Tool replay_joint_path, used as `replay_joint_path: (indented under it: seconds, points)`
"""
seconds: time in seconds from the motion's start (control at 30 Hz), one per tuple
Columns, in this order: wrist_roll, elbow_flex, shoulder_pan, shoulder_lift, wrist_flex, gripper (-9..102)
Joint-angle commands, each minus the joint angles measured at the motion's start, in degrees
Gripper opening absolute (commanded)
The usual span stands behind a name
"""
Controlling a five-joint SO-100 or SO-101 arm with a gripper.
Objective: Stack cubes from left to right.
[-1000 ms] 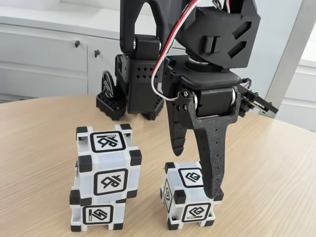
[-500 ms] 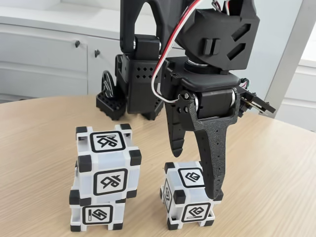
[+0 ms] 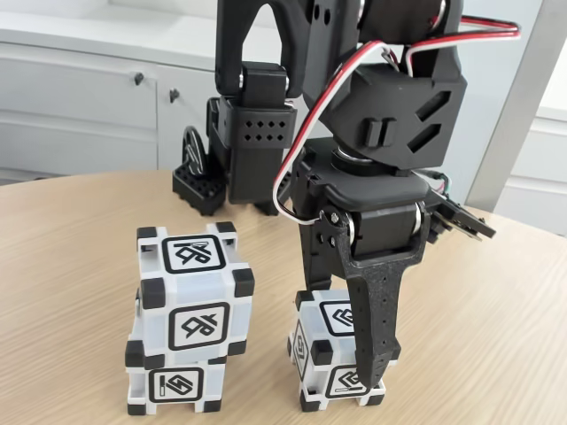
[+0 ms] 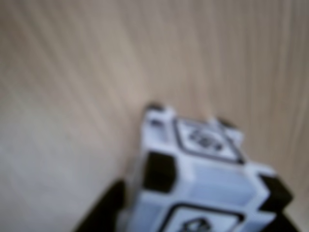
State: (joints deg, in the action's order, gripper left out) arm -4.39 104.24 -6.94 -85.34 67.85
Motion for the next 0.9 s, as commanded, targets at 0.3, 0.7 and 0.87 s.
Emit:
replay_joint_path:
  seconds: [0.3,0.7,0.87]
  points:
    - [1.05,-0.88,-0.35,7.65,0.09,22]
    - [2.81,-1.23,-0.62,3.6,1.23,13]
    - [4.31,-1.32,-0.62,-8.88,3.69,14]
